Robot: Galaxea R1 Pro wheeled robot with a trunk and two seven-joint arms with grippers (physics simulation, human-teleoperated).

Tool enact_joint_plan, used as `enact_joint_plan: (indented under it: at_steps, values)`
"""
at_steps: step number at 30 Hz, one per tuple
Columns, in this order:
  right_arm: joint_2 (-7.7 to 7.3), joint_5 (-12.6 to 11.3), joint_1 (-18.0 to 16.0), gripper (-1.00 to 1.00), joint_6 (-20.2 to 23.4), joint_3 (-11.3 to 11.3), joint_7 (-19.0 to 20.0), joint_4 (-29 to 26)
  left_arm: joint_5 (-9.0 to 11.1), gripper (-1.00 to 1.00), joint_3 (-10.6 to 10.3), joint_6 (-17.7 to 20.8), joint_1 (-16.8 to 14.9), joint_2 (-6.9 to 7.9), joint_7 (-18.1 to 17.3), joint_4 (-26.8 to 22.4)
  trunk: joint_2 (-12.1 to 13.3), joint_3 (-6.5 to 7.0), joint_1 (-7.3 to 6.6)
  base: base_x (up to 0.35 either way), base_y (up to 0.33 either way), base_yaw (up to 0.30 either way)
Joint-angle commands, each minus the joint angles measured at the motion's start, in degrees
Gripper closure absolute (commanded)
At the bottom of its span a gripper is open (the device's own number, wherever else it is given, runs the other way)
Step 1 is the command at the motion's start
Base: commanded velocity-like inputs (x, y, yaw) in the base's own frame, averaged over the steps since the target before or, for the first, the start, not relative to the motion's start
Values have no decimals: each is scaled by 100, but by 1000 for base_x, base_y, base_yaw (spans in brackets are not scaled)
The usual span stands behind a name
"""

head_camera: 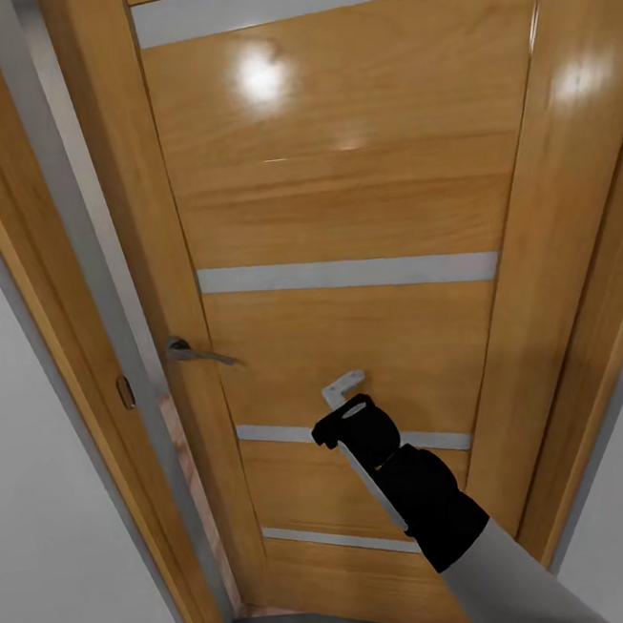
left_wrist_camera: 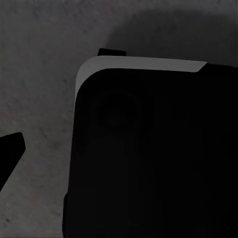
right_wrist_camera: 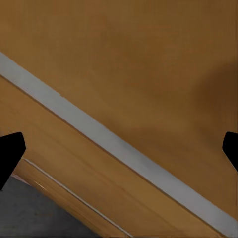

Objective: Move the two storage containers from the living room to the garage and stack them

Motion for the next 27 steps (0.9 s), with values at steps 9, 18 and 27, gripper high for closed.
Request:
enact_joint_plan:
  at_steps: [9,18,27]
  values:
    - [0,-83,-1309,-100,-1102,3,-23,2320,49,-100,-2,-14,-5,6,-3,1,-3,-6,0,0,0,0]
    - [0,-66,-1516,-100,-1237,8,-14,2439,49,-100,-2,-14,-5,4,0,1,-3,-6,0,0,0,0]
    - [0,-69,-1517,-100,-903,323,12,1632,49,-100,0,-14,-2,-5,-8,1,-3,-6,0,0,0,0]
